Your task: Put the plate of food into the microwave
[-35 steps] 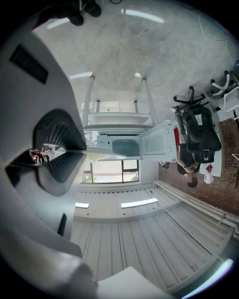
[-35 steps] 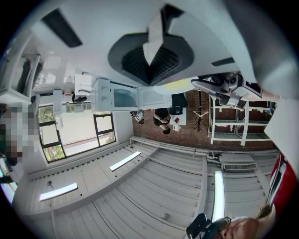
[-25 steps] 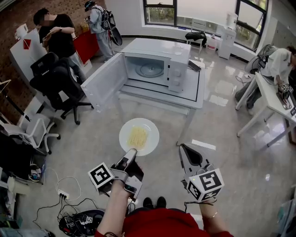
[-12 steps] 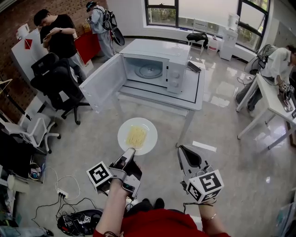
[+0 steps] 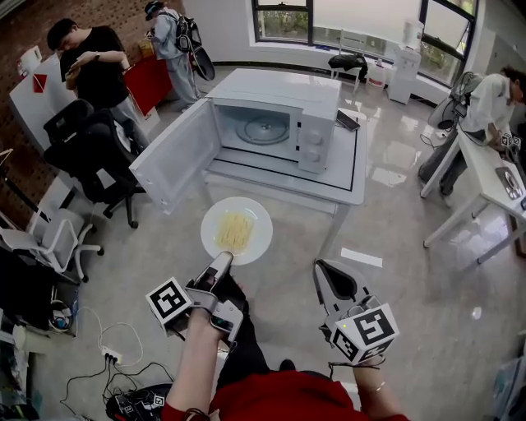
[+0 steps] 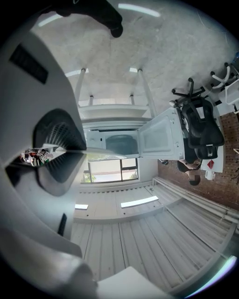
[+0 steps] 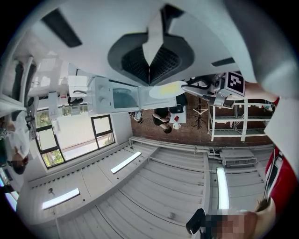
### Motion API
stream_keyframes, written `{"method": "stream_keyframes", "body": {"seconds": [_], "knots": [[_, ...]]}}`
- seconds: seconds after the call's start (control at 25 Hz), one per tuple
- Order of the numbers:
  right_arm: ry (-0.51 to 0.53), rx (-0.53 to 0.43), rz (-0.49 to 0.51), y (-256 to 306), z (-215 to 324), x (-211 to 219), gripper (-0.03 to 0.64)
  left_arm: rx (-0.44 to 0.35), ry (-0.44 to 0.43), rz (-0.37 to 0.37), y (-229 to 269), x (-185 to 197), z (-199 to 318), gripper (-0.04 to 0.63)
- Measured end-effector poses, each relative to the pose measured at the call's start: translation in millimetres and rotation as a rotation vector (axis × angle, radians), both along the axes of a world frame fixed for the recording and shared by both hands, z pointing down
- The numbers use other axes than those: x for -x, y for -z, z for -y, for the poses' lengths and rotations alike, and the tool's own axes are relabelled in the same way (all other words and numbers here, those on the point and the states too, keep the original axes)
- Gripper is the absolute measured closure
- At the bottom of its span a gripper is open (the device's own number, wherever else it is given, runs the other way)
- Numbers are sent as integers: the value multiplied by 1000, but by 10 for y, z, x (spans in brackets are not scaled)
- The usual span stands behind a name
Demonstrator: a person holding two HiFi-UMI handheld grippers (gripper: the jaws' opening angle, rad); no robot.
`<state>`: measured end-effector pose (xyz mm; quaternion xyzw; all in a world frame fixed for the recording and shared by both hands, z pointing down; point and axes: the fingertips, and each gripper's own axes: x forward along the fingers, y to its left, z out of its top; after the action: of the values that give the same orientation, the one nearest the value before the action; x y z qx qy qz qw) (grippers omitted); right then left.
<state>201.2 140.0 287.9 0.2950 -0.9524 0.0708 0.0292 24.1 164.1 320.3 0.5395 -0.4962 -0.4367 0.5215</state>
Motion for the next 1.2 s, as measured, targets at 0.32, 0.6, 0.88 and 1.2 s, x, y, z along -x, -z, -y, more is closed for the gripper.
{"method": "stream_keyframes", "body": {"seconds": [0.32, 0.6, 0.88, 1.2], "knots": [[-118, 16, 3, 139, 1044, 824, 601, -10, -142, 10, 126, 720, 1214, 574], [-304, 44, -11, 58, 1695, 1366, 601, 18, -340, 4, -51, 952, 1842, 574], [-402, 64, -29, 21, 2005, 1499, 601, 69, -438, 43, -228, 1103, 2260, 574], [-415, 86, -55, -91, 2248, 1590, 601, 77, -451, 92, -331, 1157, 2577, 574]]}}
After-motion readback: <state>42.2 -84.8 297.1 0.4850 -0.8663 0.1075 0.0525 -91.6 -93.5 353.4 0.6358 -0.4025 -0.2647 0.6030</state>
